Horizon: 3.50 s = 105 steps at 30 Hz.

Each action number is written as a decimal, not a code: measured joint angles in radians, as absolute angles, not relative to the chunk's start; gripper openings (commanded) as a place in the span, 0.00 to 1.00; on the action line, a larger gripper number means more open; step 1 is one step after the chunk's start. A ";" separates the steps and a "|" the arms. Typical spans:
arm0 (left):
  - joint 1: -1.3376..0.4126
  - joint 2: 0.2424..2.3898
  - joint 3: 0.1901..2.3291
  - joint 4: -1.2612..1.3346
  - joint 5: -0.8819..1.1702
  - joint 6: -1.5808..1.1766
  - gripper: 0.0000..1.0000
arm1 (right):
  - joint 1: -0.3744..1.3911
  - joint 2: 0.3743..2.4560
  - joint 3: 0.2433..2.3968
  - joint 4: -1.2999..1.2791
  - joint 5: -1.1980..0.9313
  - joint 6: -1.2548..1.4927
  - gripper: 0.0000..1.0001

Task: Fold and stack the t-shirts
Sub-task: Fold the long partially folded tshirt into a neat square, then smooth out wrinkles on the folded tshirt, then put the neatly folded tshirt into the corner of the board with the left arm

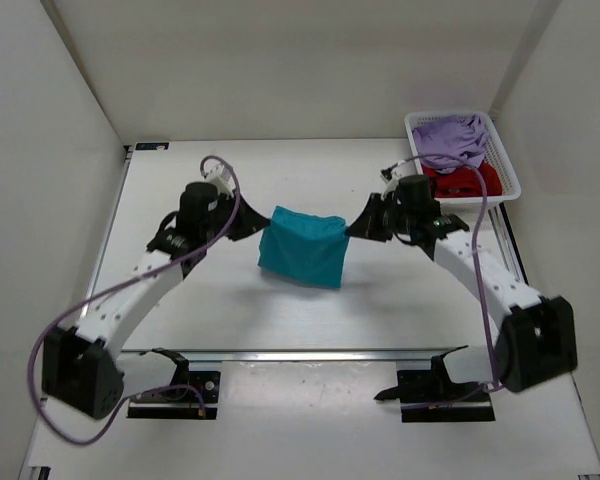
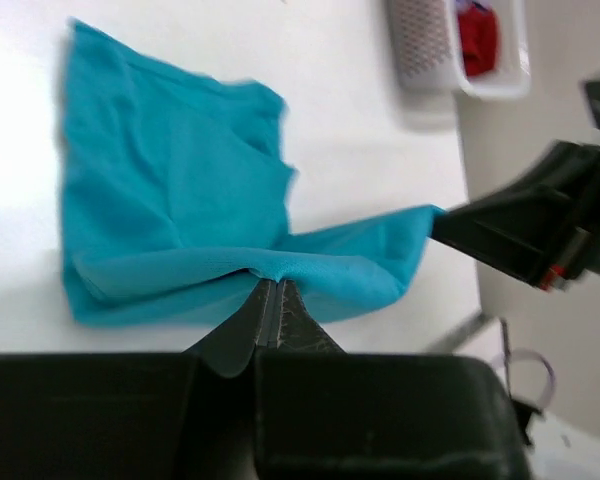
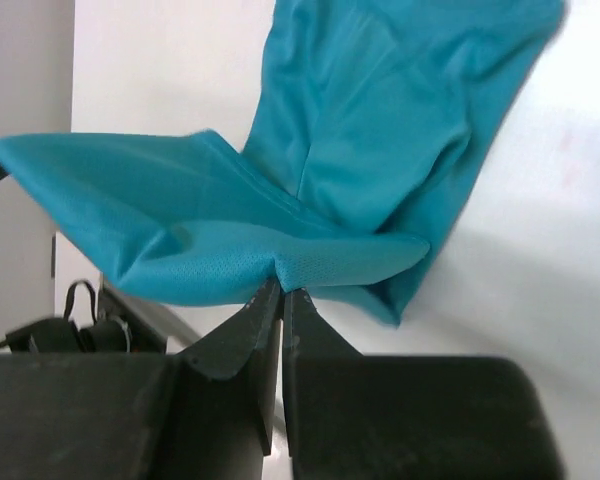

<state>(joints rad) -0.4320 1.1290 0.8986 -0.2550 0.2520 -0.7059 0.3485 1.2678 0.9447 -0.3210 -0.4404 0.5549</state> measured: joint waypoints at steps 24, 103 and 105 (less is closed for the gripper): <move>-0.223 1.993 1.465 -0.200 0.191 -0.692 0.40 | 0.191 2.195 1.869 -0.425 -0.465 0.448 0.41; -0.327 1.801 0.832 0.241 0.311 -0.741 0.61 | 0.238 1.515 0.846 0.155 -0.613 0.638 0.59; -0.349 1.851 0.862 0.276 0.343 -0.757 0.40 | 0.234 1.491 0.774 0.170 -0.621 0.649 0.58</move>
